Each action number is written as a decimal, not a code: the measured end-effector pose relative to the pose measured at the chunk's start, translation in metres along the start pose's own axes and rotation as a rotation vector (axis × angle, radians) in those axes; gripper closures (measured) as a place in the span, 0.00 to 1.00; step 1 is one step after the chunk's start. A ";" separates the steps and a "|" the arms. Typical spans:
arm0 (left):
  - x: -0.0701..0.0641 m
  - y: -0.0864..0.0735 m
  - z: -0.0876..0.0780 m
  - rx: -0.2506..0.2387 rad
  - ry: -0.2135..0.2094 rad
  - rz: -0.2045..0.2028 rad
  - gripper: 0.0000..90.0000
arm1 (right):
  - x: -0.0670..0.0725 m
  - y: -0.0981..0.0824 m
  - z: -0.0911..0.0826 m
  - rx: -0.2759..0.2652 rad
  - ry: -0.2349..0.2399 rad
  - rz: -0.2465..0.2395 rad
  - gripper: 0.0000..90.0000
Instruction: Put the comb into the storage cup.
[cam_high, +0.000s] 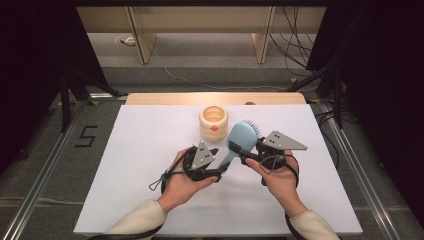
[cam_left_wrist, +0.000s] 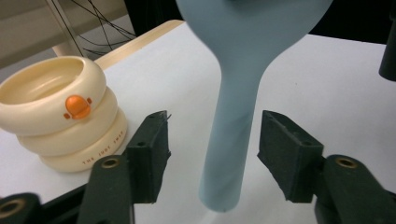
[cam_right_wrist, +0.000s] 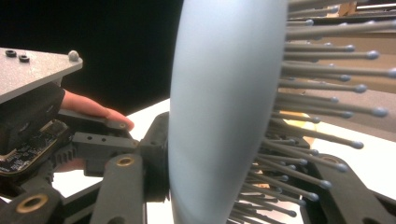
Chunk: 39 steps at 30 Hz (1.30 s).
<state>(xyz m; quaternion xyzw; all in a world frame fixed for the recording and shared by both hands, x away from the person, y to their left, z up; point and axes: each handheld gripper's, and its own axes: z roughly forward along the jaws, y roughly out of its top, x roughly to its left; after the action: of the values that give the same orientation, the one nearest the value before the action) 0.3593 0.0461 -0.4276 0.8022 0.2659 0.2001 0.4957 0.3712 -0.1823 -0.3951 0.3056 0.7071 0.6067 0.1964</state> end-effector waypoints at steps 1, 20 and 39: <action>0.001 -0.001 -0.001 0.004 0.000 0.003 0.42 | 0.000 0.000 0.000 0.002 0.000 0.000 0.57; 0.025 -0.032 -0.046 0.084 0.020 0.014 0.03 | -0.003 0.001 -0.001 0.022 -0.013 -0.014 0.57; 0.044 -0.069 -0.092 0.033 0.133 -0.038 0.04 | -0.011 0.007 -0.008 0.000 -0.055 -0.015 0.57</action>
<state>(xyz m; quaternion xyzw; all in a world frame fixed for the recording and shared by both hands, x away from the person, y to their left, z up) 0.3245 0.1625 -0.4475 0.7900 0.3167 0.2391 0.4674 0.3755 -0.1944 -0.3881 0.3168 0.7038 0.5964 0.2204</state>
